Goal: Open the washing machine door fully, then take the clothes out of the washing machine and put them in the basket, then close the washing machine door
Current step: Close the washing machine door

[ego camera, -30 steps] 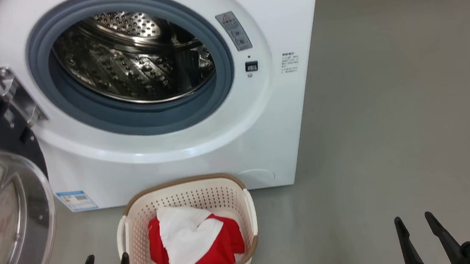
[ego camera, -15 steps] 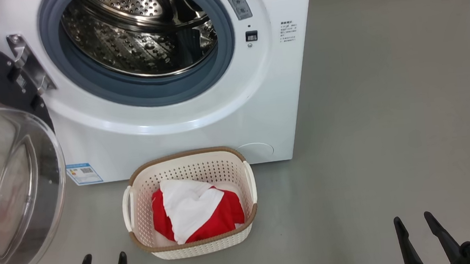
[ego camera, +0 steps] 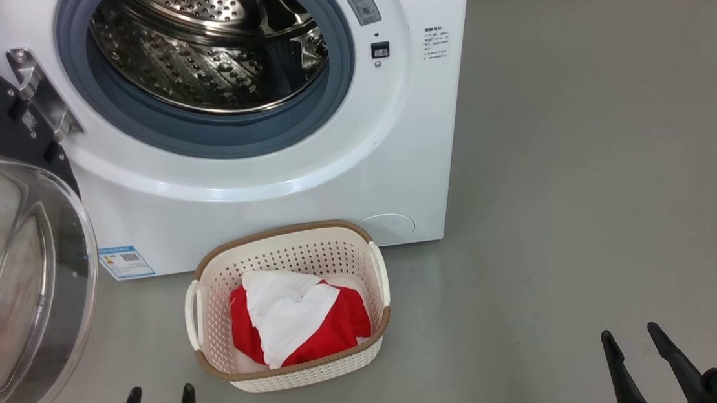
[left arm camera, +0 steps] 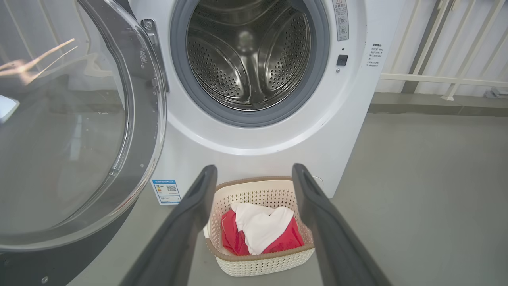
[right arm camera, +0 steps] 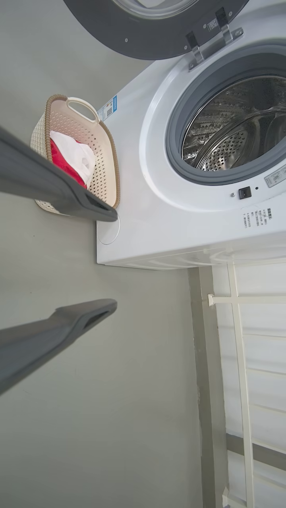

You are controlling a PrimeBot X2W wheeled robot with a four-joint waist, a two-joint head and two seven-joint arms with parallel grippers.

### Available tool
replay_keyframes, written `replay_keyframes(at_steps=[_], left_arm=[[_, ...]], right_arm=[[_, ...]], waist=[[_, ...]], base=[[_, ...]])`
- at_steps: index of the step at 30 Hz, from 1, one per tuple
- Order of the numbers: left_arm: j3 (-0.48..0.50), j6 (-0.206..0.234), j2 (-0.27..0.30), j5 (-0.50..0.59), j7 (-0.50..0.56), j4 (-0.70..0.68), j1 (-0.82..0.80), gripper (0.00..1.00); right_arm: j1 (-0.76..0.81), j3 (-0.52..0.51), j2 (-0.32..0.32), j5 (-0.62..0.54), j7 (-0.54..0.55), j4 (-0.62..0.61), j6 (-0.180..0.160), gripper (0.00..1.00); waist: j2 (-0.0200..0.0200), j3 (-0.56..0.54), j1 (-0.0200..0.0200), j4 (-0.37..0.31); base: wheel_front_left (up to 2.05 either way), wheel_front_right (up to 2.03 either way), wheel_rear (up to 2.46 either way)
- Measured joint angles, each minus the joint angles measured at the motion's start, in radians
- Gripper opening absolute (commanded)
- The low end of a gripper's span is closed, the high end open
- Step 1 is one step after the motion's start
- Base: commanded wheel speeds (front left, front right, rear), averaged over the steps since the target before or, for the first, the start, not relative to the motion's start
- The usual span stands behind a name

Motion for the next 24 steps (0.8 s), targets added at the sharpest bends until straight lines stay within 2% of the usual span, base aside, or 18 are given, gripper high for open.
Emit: replay_keyframes(at_steps=[6, 11, 17, 21, 24], left_arm=[[-0.001, 0.000, -0.002, -0.001, 0.000, 0.007, -0.003, 1.00], [-0.001, 0.000, -0.013, -0.028, 0.000, 0.026, -0.007, 1.00], [0.009, 0.000, -0.019, -0.029, 0.000, 0.045, -0.006, 1.00], [0.007, 0.001, -0.019, -0.074, 0.000, 0.060, -0.003, 1.00], [-0.007, 0.016, -0.019, -0.092, 0.000, 0.064, 0.003, 1.00]], right_arm=[[0.000, -0.003, 0.000, 0.000, 0.000, 0.002, 0.000, 1.00], [0.000, 0.009, 0.000, -0.001, 0.000, 0.010, 0.000, 1.00], [-0.003, 0.025, 0.000, -0.021, 0.000, 0.024, 0.000, 1.00], [-0.010, 0.043, 0.000, -0.035, 0.000, 0.033, 0.000, 1.00], [-0.012, 0.046, -0.001, -0.037, 0.000, 0.038, 0.000, 1.00]], waist=[[0.0000, 0.001, 0.0000, 0.016], [0.0000, -0.001, 0.0000, 0.057], [0.0000, -0.005, 0.0000, 0.138], [0.0000, -0.010, 0.0000, 0.207], [0.0000, -0.015, -0.0001, 0.264]], base=[[0.00, 0.00, 0.00], [0.00, 0.00, 0.00], [0.00, 0.00, 0.00], [0.00, 0.00, 0.00], [0.00, 0.00, 0.00]])
